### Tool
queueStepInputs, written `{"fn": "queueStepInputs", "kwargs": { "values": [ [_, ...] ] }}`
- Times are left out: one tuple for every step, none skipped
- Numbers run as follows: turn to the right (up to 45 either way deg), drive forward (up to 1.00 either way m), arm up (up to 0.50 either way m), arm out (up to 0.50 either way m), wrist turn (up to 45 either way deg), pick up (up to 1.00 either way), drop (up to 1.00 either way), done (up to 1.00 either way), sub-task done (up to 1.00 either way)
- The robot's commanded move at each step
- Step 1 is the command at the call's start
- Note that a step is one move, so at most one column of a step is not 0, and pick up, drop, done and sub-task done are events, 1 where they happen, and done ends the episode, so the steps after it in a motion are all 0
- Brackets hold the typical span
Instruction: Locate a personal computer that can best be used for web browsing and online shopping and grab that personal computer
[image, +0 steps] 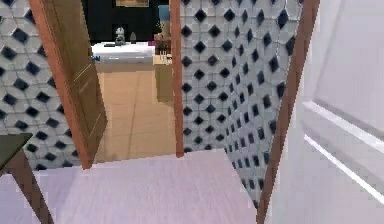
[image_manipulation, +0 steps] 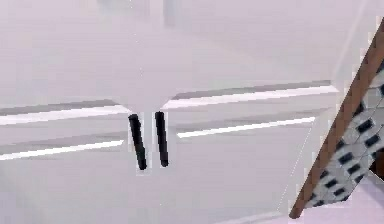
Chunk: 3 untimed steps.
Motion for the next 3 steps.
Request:
{"fn": "queueStepInputs", "kwargs": {
  "values": [
    [-9.0,0.00,0.00,0.00,0.0,0.00,0.00,0.00,0.00],
    [0.0,0.75,0.00,0.00,0.0,0.00,0.00,0.00,0.00],
    [-12.0,0.00,0.00,0.00,0.0,0.00,0.00,0.00,0.00]
  ]
}}
